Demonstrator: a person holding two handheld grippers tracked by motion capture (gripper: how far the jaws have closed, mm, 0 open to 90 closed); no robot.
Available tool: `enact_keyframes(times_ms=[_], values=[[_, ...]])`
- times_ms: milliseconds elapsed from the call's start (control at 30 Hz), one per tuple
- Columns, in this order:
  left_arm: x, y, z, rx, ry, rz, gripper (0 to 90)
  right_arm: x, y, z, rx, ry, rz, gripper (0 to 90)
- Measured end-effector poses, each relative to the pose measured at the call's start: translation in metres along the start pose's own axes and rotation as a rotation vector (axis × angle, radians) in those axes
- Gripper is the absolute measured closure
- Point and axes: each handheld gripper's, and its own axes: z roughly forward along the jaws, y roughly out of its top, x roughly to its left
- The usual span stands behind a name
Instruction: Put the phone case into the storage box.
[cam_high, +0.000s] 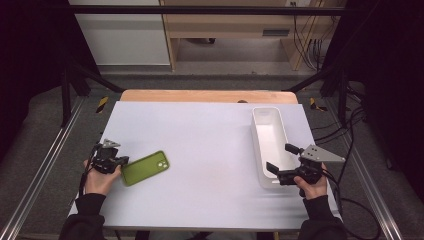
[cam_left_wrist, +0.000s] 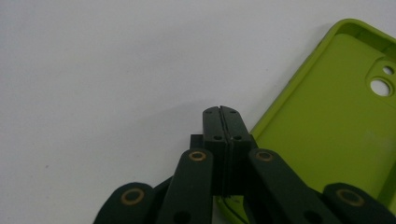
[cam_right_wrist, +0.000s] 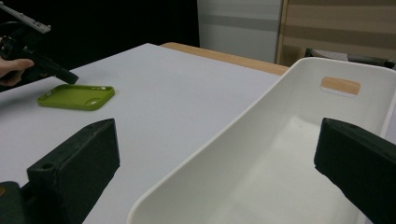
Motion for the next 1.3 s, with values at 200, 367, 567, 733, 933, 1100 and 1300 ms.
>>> enact_keyframes(times_ms=[200,367,567,733,933,1100,1300], values=[[-0.002,-0.002,-0.001,0.006,-0.007,0.002,90.0,0.000,0.000,0.000,-0.002,0.000,-0.001,0.4],[-0.004,-0.007,-0.002,0.016,-0.011,0.006,90.0,0.000,0.000,-0.001,-0.001,-0.001,-0.001,0.4],[-0.008,-0.011,-0.004,0.018,-0.021,0.014,90.0,0.000,0.000,-0.001,-0.003,-0.002,0.001,0.4],[-0.015,-0.014,-0.006,0.021,-0.024,0.034,90.0,0.000,0.001,-0.001,-0.003,-0.001,0.002,0.4],[-0.021,-0.016,-0.009,0.023,-0.035,0.057,90.0,0.000,0.001,-0.002,-0.004,-0.002,0.002,0.4],[-0.025,-0.018,-0.009,0.031,-0.044,0.063,90.0,0.000,0.001,-0.002,-0.003,-0.003,0.001,0.4],[-0.030,-0.020,-0.012,0.026,-0.049,0.074,90.0,-0.001,0.001,-0.002,-0.003,-0.004,0.002,0.4]])
